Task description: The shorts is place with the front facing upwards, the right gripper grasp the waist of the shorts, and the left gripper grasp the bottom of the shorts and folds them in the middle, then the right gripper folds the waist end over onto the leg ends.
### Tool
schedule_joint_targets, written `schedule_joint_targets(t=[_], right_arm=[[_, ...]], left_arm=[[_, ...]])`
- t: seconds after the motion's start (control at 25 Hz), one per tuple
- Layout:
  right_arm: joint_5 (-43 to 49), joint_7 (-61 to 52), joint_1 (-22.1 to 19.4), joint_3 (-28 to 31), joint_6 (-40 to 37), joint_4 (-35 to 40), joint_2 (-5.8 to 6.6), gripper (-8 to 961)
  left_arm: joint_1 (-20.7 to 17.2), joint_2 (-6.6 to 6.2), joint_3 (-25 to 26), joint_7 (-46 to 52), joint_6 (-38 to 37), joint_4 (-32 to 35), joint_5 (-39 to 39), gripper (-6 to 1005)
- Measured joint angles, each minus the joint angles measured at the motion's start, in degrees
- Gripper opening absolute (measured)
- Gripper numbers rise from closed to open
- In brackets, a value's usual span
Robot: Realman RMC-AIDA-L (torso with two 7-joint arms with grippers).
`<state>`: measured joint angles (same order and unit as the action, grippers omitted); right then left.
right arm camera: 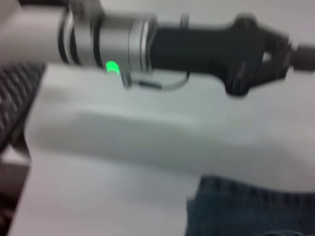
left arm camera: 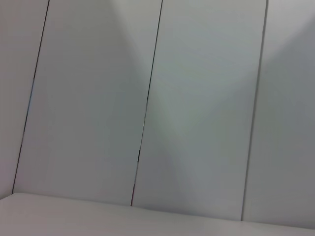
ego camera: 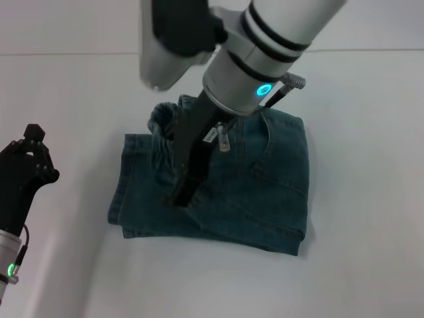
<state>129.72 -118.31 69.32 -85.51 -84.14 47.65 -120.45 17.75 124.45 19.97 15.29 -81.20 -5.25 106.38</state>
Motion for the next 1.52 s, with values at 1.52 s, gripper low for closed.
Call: schedule_joint_targets(t=[1.52], right_arm=[[-24.2, 26.8, -39.3, 32.7, -6.7, -3.3, 3.14, 945]], left_arm=[[-1.0, -0.57, -31.5, 40.8, -12.8, 29.1, 5.7, 215]])
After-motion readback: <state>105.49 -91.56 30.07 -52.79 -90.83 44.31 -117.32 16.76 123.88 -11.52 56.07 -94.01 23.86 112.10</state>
